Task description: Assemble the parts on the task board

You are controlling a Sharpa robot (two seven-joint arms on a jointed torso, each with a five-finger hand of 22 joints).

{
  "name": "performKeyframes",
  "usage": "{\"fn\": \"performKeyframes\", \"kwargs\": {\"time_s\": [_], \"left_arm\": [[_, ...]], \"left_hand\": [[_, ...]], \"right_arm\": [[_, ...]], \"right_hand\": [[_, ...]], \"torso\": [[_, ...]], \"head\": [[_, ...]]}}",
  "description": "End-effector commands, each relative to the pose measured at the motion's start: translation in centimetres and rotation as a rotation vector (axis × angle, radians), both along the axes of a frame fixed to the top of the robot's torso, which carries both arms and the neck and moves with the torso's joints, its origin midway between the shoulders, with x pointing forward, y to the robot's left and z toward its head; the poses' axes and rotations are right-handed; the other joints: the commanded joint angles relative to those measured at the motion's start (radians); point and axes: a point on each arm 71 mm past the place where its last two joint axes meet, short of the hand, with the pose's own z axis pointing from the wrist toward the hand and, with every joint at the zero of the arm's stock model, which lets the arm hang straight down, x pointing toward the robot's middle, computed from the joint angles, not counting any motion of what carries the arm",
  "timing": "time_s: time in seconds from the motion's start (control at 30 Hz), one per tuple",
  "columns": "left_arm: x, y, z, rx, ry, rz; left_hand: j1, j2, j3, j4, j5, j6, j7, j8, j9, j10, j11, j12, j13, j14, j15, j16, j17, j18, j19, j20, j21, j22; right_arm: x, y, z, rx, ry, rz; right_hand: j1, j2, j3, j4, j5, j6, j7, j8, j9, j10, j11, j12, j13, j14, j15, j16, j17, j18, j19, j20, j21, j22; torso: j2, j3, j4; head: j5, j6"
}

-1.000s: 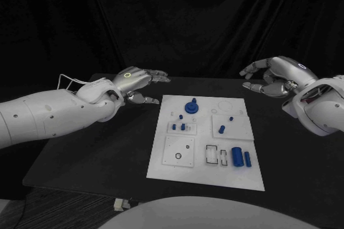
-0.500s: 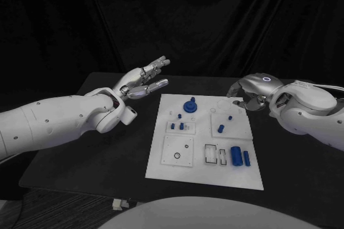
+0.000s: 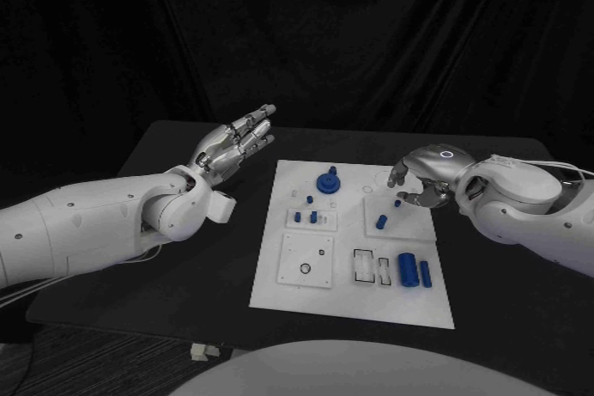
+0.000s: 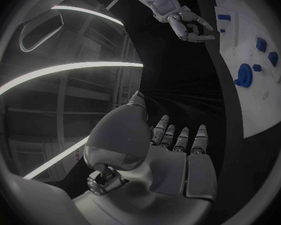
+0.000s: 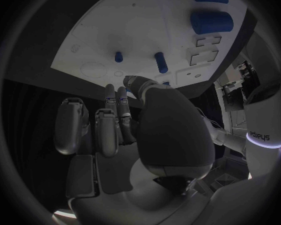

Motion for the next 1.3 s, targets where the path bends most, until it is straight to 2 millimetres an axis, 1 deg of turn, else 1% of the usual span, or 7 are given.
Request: {"fn": "performKeyframes", "kwargs": {"time_s": [0.03,0.1,0.3,0.4,0.63,0.97,1.3], "left_arm": [[-0.1,0.0,0.3,-0.106,-0.032,-0.006],[-0.1,0.0,0.2,-0.107,-0.028,-0.008],[-0.1,-0.1,0.0,-0.103,-0.022,-0.005],[-0.1,-0.3,-0.1,-0.098,-0.024,0.002],[-0.1,-0.5,-0.2,-0.104,-0.024,-0.005],[-0.1,-0.6,-0.3,-0.108,-0.018,-0.015],[-0.1,-0.7,-0.4,-0.104,-0.012,-0.017]], "left_hand": [[0.018,0.003,-0.011,0.000,0.007,0.002,0.005,-0.004,0.001,0.001,0.010,0.010,0.001,0.001,0.009,-0.004,-0.001,0.015,0.000,0.011,-0.001,0.002],[0.025,0.005,-0.013,-0.001,0.010,0.003,0.007,-0.004,0.001,0.001,0.013,0.013,0.001,0.001,0.013,-0.004,-0.001,0.015,0.000,0.015,-0.001,0.003],[0.074,0.014,-0.023,-0.004,0.046,0.002,0.006,-0.004,0.001,0.000,0.030,0.025,0.002,0.001,0.027,-0.004,-0.001,0.016,0.003,0.031,0.000,0.008],[0.101,0.012,-0.032,-0.003,0.078,0.012,0.002,-0.003,0.002,0.009,0.062,0.050,0.005,0.007,0.047,0.001,0.002,0.018,0.015,0.046,0.008,0.053],[0.106,0.012,-0.038,-0.002,0.078,0.014,0.000,-0.002,0.002,0.011,0.067,0.055,0.006,0.011,0.050,0.004,0.004,0.017,0.018,0.047,0.008,0.048],[0.114,0.013,-0.039,-0.003,0.083,0.013,-0.002,-0.003,0.002,0.012,0.073,0.060,0.006,0.013,0.052,0.006,0.005,0.016,0.018,0.047,0.008,0.047],[0.156,0.016,-0.049,-0.006,0.112,0.035,0.007,0.000,0.004,0.032,0.110,0.097,0.011,0.042,0.086,0.034,0.014,0.013,0.039,0.052,0.016,0.085]], "right_arm": [[-0.1,-0.2,-0.4,-0.021,-0.007,-0.014],[-0.2,-0.2,-0.6,-0.021,-0.006,-0.017],[-0.2,-0.5,-1.3,-0.031,-0.008,-0.032],[-0.1,-0.6,-1.6,-0.041,0.001,-0.039],[-0.2,-0.8,-2.2,-0.053,0.017,-0.048],[-0.1,-1.0,-2.7,-0.056,0.021,-0.052],[0.1,-0.9,-3.1,-0.049,0.019,-0.039]], "right_hand": [[-0.013,0.002,-0.007,-0.006,-0.047,-0.001,0.003,-0.003,0.007,0.001,0.003,0.002,-0.001,0.073,-0.001,0.003,0.136,-0.017,0.005,0.003,0.000,0.182],[-0.019,0.005,-0.014,-0.008,-0.084,0.002,0.003,-0.004,0.013,0.000,0.003,0.004,-0.001,0.073,-0.001,0.003,0.136,-0.017,0.005,0.003,0.000,0.182],[-0.009,0.009,-0.011,-0.020,-0.071,-0.001,-0.003,-0.009,0.017,-0.009,0.003,0.003,-0.003,0.072,-0.001,0.000,0.130,-0.015,0.001,0.003,-0.008,0.180],[-0.008,0.009,-0.009,-0.025,-0.066,-0.010,-0.005,-0.017,0.017,-0.012,0.004,0.003,-0.003,0.070,0.000,-0.002,0.127,-0.015,0.000,0.003,-0.012,0.179],[-0.008,0.009,-0.009,-0.025,-0.065,-0.011,-0.005,-0.018,0.017,-0.014,0.004,0.003,-0.003,0.069,0.000,-0.005,0.122,-0.013,-0.002,0.003,-0.018,0.177],[-0.007,0.014,-0.005,-0.028,-0.056,-0.006,-0.003,-0.019,0.020,-0.016,0.005,0.004,-0.003,0.065,0.000,-0.014,0.108,-0.011,-0.008,0.004,-0.030,0.173],[-0.006,0.024,0.005,-0.033,-0.045,0.004,-0.001,-0.019,0.025,-0.013,0.004,0.011,-0.002,0.055,0.001,-0.032,0.082,-0.005,-0.022,0.005,-0.058,0.166]], "torso": [[0.002,-0.0031,-0.0001],[0.001,-0.0025,-0.0013],[-0.002,0.0003,-0.0043],[-0.001,0.0001,-0.0029],[-0.002,0.0002,-0.0027],[-0.002,0.0002,-0.0028],[-0.003,0.0000,-0.0018]], "head": [[-0.003,0.000],[-0.001,0.000],[0.005,0.000],[0.006,0.000],[-0.001,0.000],[0.002,0.000],[0.001,0.000]]}}
